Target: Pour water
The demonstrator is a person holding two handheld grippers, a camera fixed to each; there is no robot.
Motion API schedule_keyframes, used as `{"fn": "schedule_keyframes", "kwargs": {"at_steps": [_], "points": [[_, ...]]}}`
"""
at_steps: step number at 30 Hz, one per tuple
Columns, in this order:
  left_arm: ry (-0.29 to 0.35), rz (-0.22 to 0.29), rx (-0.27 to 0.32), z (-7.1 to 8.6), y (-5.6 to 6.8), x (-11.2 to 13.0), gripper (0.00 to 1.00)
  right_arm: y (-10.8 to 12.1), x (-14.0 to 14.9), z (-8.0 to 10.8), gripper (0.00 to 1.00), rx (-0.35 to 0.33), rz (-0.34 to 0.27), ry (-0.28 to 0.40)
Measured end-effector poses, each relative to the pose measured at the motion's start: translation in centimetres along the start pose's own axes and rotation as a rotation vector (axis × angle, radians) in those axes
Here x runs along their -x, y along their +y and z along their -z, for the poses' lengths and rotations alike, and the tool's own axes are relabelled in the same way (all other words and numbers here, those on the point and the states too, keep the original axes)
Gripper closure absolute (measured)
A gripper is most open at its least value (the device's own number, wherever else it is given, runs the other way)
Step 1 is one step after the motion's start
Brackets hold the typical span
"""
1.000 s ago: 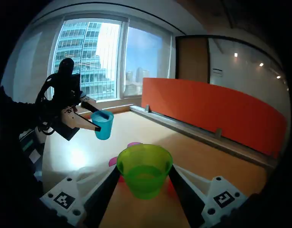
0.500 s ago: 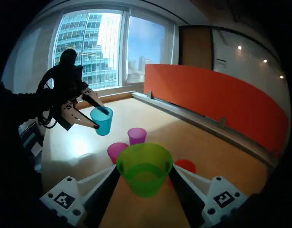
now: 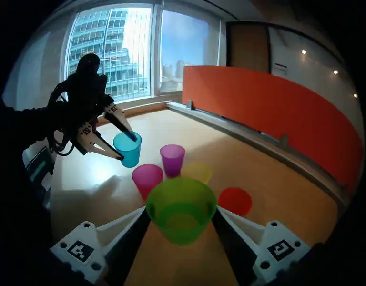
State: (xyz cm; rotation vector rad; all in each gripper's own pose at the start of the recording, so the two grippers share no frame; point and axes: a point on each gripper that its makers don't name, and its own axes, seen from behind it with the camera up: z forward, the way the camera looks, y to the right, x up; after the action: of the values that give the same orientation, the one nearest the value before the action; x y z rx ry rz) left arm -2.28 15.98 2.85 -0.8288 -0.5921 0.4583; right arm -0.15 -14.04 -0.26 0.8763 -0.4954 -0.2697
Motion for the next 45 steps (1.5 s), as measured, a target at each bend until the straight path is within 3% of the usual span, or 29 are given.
{"fn": "schedule_keyframes", "kwargs": {"at_steps": [9, 20, 45], "points": [[-0.057, -0.019, 0.022, -1.6, 0.6, 1.9, 0.13, 0.0, 1.4, -0.9, 0.1, -0.006, -0.007, -0.031], [-0.083, 0.004, 0.044, -3.0, 1.0, 3.8, 0.14, 0.1, 2.1, -1.4, 0.09, -0.009, -0.022, -0.039], [-0.084, 0.067, 0.056, -3.1, 1.0, 5.7, 0.13, 0.1, 3.5, -2.2, 0.09, -0.008, -0.045, -0.058]]}}
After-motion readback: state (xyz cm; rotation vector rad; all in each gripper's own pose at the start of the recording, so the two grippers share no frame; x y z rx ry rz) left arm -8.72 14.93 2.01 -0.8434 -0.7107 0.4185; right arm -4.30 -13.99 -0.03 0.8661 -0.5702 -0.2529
